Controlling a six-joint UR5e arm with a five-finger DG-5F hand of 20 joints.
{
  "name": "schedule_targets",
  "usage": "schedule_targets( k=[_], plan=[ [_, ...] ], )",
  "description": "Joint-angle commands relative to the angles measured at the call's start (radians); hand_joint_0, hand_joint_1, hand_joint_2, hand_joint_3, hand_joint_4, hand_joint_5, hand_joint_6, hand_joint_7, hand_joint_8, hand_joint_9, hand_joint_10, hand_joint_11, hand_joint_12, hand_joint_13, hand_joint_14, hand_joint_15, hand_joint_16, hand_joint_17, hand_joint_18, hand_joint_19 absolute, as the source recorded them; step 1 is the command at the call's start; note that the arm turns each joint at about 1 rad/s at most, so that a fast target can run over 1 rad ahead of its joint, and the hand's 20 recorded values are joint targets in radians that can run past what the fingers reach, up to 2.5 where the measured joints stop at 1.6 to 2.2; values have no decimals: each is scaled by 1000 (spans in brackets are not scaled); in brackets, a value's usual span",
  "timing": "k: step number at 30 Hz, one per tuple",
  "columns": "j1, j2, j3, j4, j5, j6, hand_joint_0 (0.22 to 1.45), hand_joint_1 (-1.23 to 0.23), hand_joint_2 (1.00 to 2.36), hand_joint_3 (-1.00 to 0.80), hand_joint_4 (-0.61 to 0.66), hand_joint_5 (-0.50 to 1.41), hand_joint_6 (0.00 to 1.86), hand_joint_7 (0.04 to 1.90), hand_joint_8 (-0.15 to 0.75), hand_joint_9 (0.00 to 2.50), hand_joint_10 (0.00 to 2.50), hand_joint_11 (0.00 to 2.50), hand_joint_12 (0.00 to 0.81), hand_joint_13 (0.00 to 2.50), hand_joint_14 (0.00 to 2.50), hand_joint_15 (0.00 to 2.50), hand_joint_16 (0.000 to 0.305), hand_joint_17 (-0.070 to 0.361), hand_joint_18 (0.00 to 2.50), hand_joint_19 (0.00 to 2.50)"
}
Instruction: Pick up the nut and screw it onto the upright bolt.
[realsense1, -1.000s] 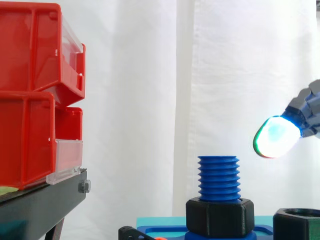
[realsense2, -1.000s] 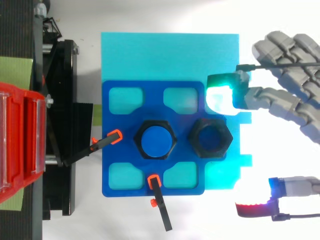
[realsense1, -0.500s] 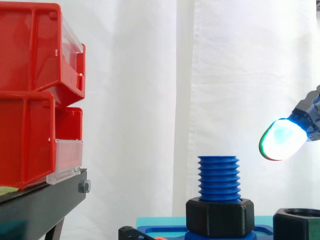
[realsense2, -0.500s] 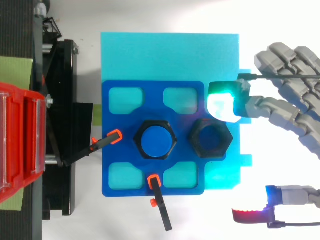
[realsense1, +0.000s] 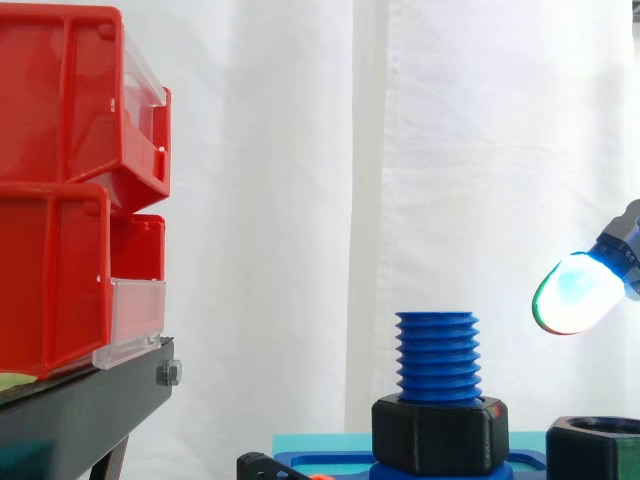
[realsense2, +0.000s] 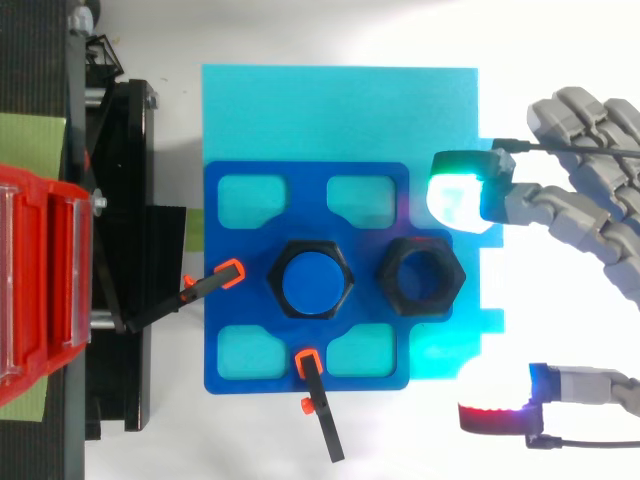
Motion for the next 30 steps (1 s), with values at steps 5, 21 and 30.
schedule_targets(
  k=[5,21,30],
  plan=[
    [9,-4,0,47,18,-21,340,-694,1000,-500,87,-300,501,589,227,0,0,0,403,0,0,0,66,147,0,0],
    [26,-73,6,110,59,-9,341,-651,1000,-500,95,-300,501,597,237,0,0,0,405,0,0,0,66,148,0,0],
    [20,-81,6,120,58,-6,347,-669,1000,-500,96,-300,501,601,233,0,0,0,402,0,0,0,65,146,0,0]
  ],
)
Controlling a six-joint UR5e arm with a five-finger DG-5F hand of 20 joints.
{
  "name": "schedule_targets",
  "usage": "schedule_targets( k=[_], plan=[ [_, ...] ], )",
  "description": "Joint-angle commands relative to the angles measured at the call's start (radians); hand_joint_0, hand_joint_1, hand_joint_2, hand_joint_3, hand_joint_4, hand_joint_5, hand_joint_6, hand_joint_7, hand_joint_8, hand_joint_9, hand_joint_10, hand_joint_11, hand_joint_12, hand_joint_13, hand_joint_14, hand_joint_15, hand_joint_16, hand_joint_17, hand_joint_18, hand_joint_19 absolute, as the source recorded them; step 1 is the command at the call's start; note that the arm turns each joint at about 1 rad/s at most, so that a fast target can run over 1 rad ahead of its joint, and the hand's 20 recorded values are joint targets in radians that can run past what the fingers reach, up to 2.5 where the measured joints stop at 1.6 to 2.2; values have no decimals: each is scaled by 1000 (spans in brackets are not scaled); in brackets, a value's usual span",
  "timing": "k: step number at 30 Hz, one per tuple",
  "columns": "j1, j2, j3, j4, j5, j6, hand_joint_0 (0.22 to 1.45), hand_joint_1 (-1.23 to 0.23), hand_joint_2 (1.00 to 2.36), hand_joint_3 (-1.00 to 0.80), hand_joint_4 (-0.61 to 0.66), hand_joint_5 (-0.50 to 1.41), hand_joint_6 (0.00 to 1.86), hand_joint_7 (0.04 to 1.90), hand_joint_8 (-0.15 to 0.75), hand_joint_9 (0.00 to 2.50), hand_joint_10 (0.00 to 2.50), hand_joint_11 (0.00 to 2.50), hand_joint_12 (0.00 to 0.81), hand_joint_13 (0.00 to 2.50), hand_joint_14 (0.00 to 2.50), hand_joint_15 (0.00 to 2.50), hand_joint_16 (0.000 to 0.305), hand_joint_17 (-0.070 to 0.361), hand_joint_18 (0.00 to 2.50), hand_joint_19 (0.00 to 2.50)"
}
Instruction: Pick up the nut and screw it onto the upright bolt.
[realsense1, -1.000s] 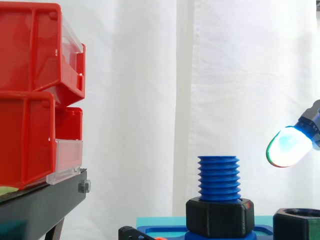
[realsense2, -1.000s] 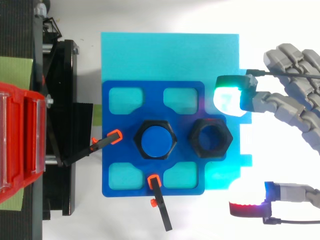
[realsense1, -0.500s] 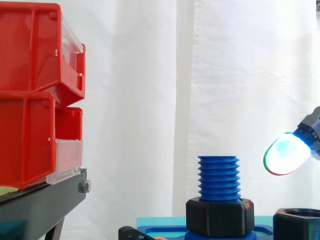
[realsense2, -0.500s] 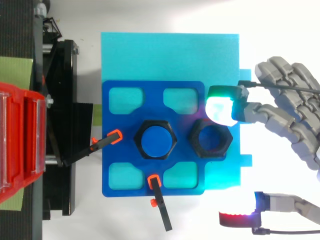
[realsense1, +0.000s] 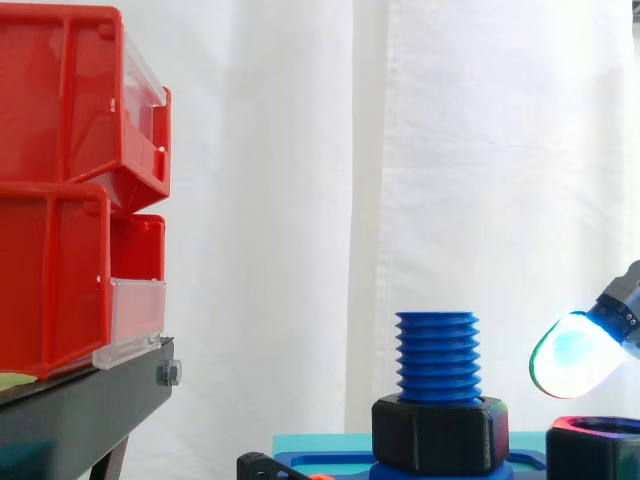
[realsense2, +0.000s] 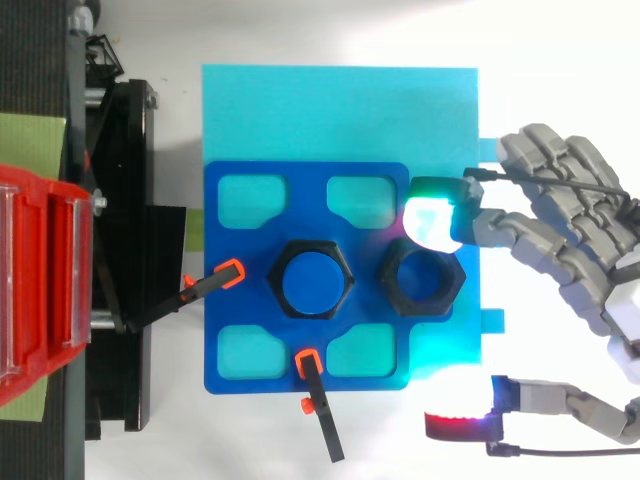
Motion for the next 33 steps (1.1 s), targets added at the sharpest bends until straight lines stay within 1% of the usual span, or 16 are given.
schedule_targets(
  k=[1,5,8,10,13,14,23,27,29,33],
  plan=[
    [-3,-1,0,3,-1,-1,349,-670,1000,-500,96,-300,501,600,234,0,0,0,401,0,0,0,65,145,0,0],
    [-3,-1,0,5,-2,-3,353,-674,1000,-500,97,-300,501,600,234,0,0,0,398,0,0,0,64,145,0,0],
    [-9,-3,0,5,-10,-1,359,-671,1000,-500,97,-300,501,597,232,0,0,0,397,0,0,0,64,144,0,0],
    [-9,-1,0,3,-15,1,360,-670,1000,-500,98,-300,501,599,232,0,0,0,395,0,0,0,64,143,0,0],
    [-14,-1,0,0,-21,1,364,-667,1000,-500,97,-300,501,600,232,0,0,0,394,0,0,0,63,143,0,0],
    [-18,-3,0,-4,-24,1,364,-667,1000,-500,98,-300,501,597,232,0,0,0,394,0,0,0,63,142,0,0],
    [-20,-3,0,-6,-22,1,363,-664,1000,-500,98,-300,501,598,234,0,0,0,394,0,0,0,63,143,0,0],
    [-20,-1,0,-3,-22,1,346,-689,1000,-500,101,-300,501,600,237,0,0,0,401,0,0,0,65,147,0,0],
    [-20,-3,0,-3,-24,1,323,-766,1000,-500,91,-300,501,627,238,0,0,0,406,0,0,0,68,152,0,0],
    [-20,-3,0,-1,-24,1,320,-794,1000,-500,93,-300,501,650,234,0,0,0,404,0,0,0,69,155,0,0]
  ],
)
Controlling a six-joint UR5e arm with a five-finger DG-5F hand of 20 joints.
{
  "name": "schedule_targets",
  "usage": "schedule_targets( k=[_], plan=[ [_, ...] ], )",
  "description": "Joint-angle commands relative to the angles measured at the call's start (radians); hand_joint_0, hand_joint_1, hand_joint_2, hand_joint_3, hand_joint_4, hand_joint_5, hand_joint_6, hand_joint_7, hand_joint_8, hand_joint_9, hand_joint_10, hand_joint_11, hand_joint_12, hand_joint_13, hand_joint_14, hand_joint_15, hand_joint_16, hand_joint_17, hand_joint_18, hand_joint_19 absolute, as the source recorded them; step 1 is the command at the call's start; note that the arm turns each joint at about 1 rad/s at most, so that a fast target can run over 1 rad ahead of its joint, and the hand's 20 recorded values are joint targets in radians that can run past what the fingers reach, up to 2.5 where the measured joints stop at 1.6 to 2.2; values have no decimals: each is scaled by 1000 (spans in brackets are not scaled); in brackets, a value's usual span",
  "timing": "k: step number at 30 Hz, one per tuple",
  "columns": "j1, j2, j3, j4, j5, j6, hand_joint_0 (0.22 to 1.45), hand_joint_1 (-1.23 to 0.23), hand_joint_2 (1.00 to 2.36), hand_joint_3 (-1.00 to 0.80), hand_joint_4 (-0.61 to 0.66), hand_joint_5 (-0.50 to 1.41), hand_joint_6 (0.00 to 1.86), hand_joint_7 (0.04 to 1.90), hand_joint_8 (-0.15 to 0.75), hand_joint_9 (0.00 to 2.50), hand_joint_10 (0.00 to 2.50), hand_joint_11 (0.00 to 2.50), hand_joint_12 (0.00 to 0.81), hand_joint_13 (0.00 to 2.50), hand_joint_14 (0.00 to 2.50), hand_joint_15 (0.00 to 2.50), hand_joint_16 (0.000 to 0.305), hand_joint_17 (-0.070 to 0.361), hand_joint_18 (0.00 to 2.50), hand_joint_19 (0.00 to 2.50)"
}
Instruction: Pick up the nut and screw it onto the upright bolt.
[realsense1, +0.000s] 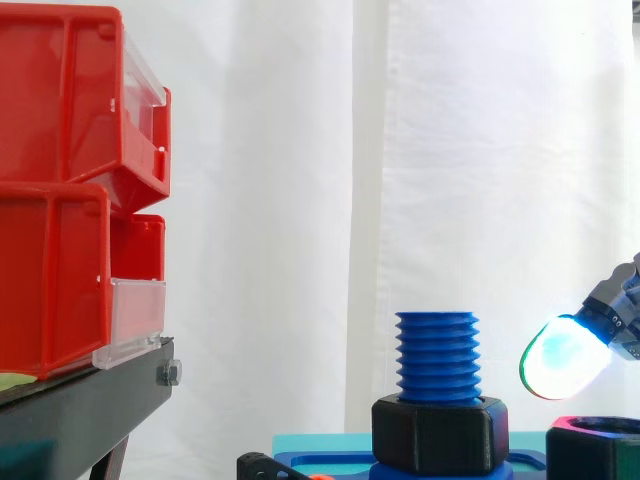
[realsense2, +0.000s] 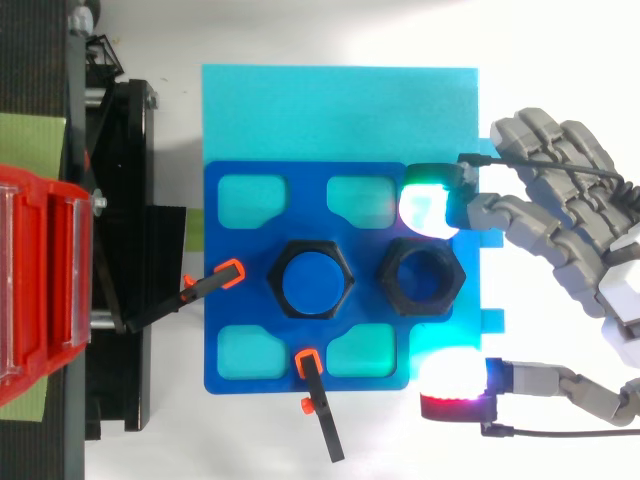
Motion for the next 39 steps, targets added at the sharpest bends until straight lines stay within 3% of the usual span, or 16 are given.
schedule_targets(
  k=[1,4,22,32,39],
  plan=[
    [0,0,0,1,-1,0,322,-805,1000,-500,96,-300,501,646,233,0,0,0,402,0,0,0,69,154,0,0],
    [1,-16,0,1,2,0,327,-805,1000,-500,99,-300,501,635,234,0,0,0,403,0,0,0,68,153,0,0],
    [0,-16,0,4,-2,2,344,-751,1000,-500,104,-300,501,627,238,0,0,0,403,6,0,0,67,150,0,0],
    [-3,-16,0,-51,1,18,347,-746,1000,-500,104,-300,501,626,238,0,0,0,402,9,0,0,66,149,0,0],
    [-5,-16,0,-54,-2,21,348,-744,1000,-500,115,-300,501,603,238,0,0,0,401,12,0,0,66,149,0,0]
  ],
)
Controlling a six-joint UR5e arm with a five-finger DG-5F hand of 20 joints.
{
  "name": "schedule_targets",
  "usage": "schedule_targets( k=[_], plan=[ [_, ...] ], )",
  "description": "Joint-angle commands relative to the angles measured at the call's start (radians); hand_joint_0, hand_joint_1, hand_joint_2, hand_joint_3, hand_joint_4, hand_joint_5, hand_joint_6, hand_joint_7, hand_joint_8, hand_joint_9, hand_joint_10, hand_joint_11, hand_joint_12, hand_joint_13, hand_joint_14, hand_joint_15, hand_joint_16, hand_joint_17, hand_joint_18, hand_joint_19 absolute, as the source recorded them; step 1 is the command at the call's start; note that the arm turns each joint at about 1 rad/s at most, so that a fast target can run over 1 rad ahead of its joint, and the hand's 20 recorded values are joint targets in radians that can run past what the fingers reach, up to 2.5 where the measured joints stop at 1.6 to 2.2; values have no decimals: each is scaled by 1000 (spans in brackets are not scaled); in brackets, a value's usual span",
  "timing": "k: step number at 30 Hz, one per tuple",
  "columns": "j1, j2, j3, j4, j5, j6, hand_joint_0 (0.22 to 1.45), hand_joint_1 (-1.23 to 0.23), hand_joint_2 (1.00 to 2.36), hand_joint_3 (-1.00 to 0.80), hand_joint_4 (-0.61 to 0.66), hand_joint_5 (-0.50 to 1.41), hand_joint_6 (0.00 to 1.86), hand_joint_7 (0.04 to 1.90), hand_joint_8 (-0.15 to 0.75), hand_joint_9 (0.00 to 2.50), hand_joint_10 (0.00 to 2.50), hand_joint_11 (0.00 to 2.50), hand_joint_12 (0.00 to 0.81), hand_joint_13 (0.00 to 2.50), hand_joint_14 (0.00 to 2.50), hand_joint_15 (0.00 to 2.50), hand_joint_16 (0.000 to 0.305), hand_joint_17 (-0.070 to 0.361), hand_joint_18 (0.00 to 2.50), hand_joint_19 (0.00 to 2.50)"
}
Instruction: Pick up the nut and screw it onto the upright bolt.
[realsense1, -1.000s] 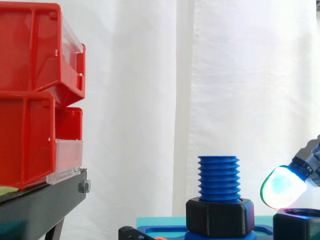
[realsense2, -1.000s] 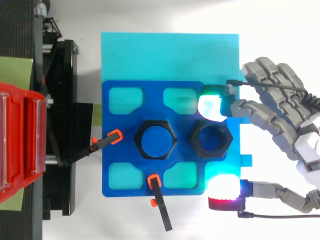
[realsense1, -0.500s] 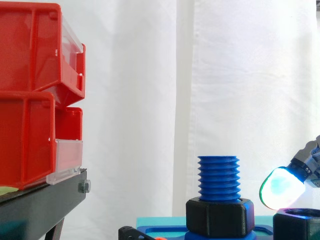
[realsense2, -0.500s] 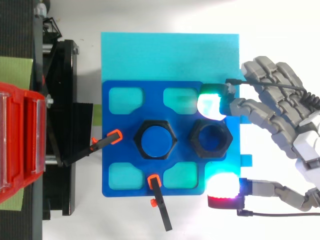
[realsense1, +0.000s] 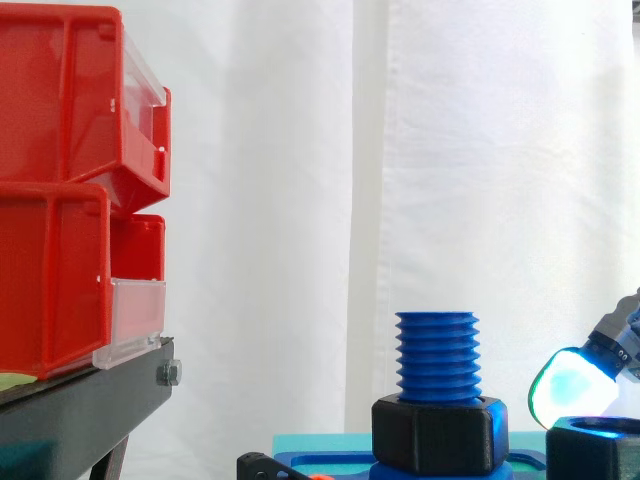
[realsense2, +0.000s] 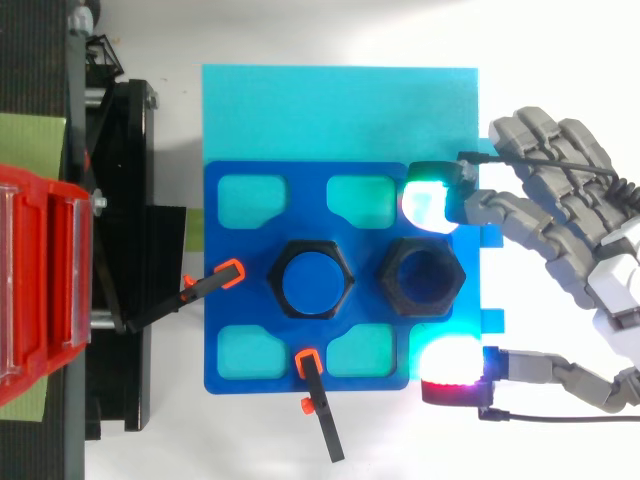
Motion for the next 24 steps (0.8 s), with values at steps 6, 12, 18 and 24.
schedule_targets(
  k=[6,12,18,24],
  plan=[
    [-6,0,0,0,-3,1,352,-735,1000,-500,116,-300,501,601,236,0,0,0,400,14,0,0,66,148,0,0],
    [-7,-2,0,17,-5,1,352,-729,1000,-500,114,-300,501,607,239,0,0,0,401,19,0,0,66,148,0,0],
    [-12,-2,0,25,-23,1,352,-725,1000,-500,114,-300,501,606,240,0,0,0,402,23,0,0,66,149,0,0],
    [-13,-2,0,26,-23,1,353,-714,1000,-500,115,-300,501,611,241,0,0,0,404,31,0,0,66,148,0,0]
  ],
)
